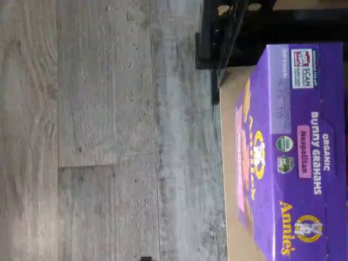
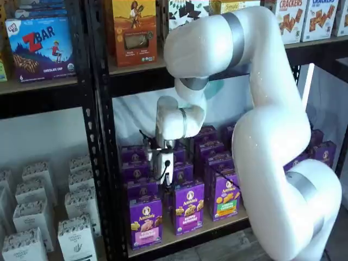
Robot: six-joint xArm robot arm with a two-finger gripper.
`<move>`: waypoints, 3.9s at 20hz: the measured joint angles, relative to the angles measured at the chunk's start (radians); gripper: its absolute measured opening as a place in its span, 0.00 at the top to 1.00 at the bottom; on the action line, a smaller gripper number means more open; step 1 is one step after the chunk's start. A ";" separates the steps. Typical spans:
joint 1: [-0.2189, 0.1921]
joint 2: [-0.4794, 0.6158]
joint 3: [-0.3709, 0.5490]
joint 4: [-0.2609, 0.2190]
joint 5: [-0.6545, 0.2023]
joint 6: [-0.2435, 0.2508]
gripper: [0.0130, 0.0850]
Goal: Pick up the purple box with a pink patch in the middle, on the bottom shelf, the first box from the left
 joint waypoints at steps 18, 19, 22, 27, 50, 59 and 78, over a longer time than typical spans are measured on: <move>-0.010 0.160 -0.254 -0.075 0.138 0.066 0.00; -0.007 0.164 -0.259 -0.077 0.140 0.070 0.00; -0.003 0.173 -0.270 -0.084 0.148 0.081 0.00; 0.005 0.181 -0.276 -0.092 0.152 0.095 0.00; 0.045 0.224 -0.289 -0.106 0.128 0.146 0.00; 0.063 0.264 -0.315 -0.096 0.087 0.152 0.00; 0.086 0.341 -0.341 -0.134 -0.026 0.203 0.00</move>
